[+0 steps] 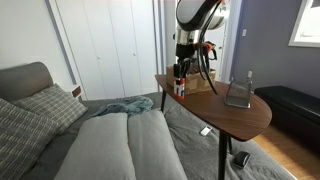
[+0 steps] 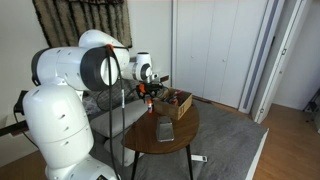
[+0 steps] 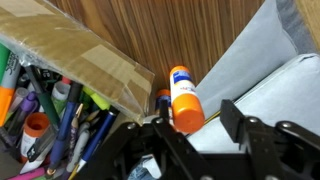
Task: Turn the basket upside down then put one stick of glue on top of the basket
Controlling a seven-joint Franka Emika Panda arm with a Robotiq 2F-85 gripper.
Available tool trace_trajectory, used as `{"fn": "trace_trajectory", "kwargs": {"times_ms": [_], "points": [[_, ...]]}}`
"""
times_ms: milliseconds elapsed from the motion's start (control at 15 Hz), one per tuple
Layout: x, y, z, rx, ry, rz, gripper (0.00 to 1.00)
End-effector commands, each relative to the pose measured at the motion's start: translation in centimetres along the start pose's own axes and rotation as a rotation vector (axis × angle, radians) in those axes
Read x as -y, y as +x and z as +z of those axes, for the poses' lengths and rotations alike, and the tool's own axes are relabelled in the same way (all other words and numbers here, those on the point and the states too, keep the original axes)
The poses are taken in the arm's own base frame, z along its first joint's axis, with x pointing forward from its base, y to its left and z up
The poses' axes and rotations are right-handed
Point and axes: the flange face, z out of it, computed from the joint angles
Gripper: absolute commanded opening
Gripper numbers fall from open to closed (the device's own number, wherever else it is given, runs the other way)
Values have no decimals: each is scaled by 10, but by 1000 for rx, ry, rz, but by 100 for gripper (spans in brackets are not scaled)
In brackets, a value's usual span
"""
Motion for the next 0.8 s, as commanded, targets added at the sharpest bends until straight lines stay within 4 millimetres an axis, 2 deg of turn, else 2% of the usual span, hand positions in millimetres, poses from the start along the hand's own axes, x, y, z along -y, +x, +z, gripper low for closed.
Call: {"fn": "trace_trajectory", "kwargs": {"times_ms": [0,200,400,733], "points": [[-1,6,-2,8,-53,27,25],[0,6,-4,17,-63,42,5],[1,0,-13,41,-68,52,8],[3,-36,-63,125,-65,45,8]]}}
